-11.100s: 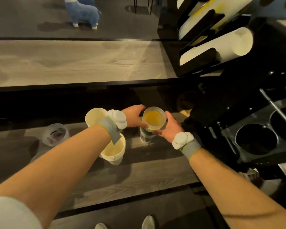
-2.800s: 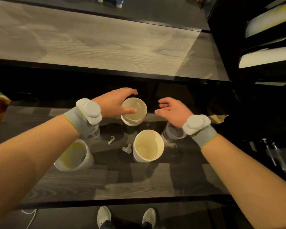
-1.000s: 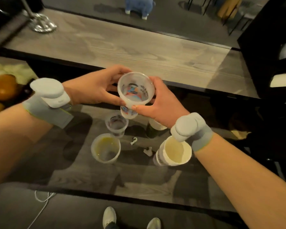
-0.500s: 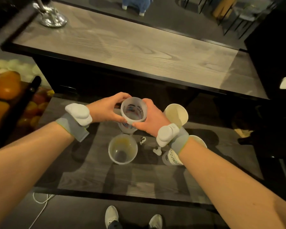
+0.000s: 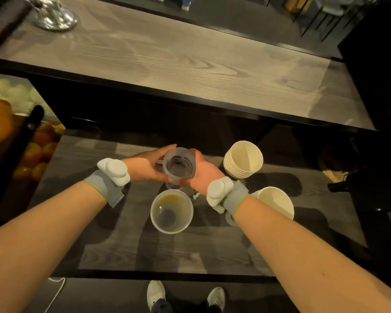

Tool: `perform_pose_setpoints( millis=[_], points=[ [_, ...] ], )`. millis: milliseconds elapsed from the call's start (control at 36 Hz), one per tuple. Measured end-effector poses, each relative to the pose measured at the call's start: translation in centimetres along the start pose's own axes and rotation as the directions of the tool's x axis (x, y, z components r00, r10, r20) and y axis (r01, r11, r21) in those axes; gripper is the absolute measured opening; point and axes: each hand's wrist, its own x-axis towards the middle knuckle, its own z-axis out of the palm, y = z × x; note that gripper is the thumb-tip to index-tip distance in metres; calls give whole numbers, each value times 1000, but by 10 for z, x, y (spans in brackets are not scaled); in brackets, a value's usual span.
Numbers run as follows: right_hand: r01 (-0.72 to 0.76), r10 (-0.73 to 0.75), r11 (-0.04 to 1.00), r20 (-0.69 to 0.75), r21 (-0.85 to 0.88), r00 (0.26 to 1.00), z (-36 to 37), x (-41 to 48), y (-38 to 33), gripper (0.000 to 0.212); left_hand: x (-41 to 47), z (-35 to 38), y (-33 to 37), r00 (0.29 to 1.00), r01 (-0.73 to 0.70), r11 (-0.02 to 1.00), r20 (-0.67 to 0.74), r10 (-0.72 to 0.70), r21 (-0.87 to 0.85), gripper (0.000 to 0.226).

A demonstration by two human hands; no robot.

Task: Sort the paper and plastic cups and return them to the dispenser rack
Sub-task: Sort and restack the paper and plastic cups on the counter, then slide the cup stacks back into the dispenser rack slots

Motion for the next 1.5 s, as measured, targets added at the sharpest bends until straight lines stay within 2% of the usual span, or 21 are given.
perform_pose_setpoints(
  millis=[56, 139, 306, 389, 500, 556, 639, 694, 806, 889, 972, 1028, 1111, 1250, 1389, 1500],
  points=[
    [23, -23, 1000, -14, 0, 1000, -1, -1, 2, 105, 1, 0, -3, 999, 37, 999, 1, -37, 19, 102],
    [37, -37, 999, -27, -7, 999, -2, 1, 6, 91, 4, -2, -6, 998, 49, 997, -29, -47, 58, 103],
    [12, -13, 1000, 45, 14, 999, 9, 11, 6, 108, 3, 5, -6, 1000, 13, 1000, 1, -13, 8, 101],
    [3, -3, 1000, -8, 6, 1000, 7, 10, 4, 102, -1, 2, 2, 999, -27, 999, -42, 25, -33, 89],
    [67, -54, 979, -72, 192, 996, -12, 4, -5, 97, -11, -20, 23, 991, -101, 992, -100, 93, -75, 87],
    [96, -71, 972, -123, 214, 990, -20, 4, -13, 99, -16, -32, 33, 988, -117, 991, -110, 110, -62, 90],
    [136, -115, 968, -108, 212, 987, -34, 7, -10, 103, -24, -41, 59, 984, -143, 989, -111, 139, -27, 89],
    [176, -146, 960, -147, 219, 978, -59, -13, -23, 100, -29, -45, 87, 980, -173, 985, -100, 172, -4, 87],
    [230, -151, 916, -251, 328, 956, -118, -79, -51, 59, -34, -54, 146, 964, -252, 967, -80, 254, 34, 89],
    [262, -121, 885, -353, 386, 928, -153, -119, -50, 68, -33, -51, 193, 937, -345, 934, -27, 349, 94, 99],
    [277, -90, 872, -423, 404, 902, -174, -139, -49, 72, -32, -44, 235, 906, -402, 894, -56, 420, 196, 105],
    [311, -77, 857, -494, 411, 866, -198, -164, -47, 72, -26, -33, 274, 866, -464, 847, -67, 495, 259, 100],
    [361, -55, 820, -566, 445, 823, -220, -192, -43, 70, -25, -25, 318, 820, -546, 801, -40, 571, 245, 90],
    [379, -1, 829, -677, 411, 736, -263, -242, -27, 62, -17, -4, 383, 771, -632, 768, -17, 637, 104, 78],
    [349, 81, 833, -718, 430, 691, -312, -278, -3, 73, -2, 13, 452, 759, -650, 751, -42, 650, -116, 72],
    [262, 109, 888, -727, 378, 678, -341, -296, 15, 79, 12, 26, 500, 759, -636, 691, -121, 639, -343, 93]
  ],
)
